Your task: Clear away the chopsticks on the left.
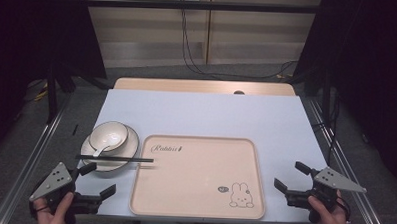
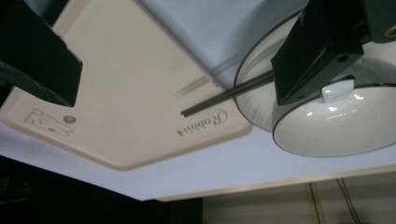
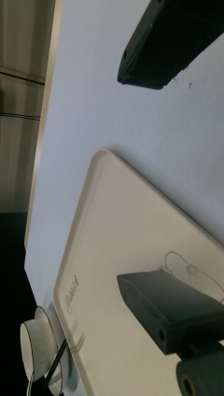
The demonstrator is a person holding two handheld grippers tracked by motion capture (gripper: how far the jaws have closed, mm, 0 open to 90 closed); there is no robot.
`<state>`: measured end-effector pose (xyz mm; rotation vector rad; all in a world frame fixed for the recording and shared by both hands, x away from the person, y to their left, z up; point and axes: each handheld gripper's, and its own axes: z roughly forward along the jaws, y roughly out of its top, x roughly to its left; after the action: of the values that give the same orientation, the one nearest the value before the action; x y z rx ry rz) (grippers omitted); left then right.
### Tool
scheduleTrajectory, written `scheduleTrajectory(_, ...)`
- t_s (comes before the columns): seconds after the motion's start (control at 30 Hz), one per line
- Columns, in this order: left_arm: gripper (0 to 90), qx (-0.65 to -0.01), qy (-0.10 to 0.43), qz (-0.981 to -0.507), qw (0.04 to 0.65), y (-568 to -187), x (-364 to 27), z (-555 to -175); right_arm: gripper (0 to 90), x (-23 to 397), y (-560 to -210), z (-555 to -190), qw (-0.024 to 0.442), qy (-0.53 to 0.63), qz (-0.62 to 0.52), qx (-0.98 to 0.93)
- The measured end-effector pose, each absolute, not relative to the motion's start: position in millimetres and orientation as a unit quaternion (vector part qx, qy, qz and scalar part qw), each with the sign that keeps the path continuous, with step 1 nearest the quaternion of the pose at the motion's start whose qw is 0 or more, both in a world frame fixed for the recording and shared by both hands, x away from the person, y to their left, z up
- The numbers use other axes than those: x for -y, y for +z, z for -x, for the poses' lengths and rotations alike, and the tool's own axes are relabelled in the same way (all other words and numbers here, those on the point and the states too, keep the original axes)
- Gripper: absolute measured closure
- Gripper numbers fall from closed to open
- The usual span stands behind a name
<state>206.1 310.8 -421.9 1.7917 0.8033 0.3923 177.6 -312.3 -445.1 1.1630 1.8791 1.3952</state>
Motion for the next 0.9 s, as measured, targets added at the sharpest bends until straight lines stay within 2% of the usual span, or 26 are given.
scheduleTrajectory(0.5,4.9,-0.329,0.126,-0.783,0.512,-419,-349,-238,4.1,311,-445,-178,0.262,0.514,-0.428,-0.696)
scheduleTrajectory(0.63,11.3,-0.326,0.115,-0.808,0.477,-423,-363,-258,4.1,311,-445,-178,0.261,0.515,-0.426,-0.697)
scheduleTrajectory(0.9,15.4,-0.312,0.108,-0.826,0.457,-433,-373,-279,4.1,311,-445,-179,0.261,0.513,-0.426,-0.698)
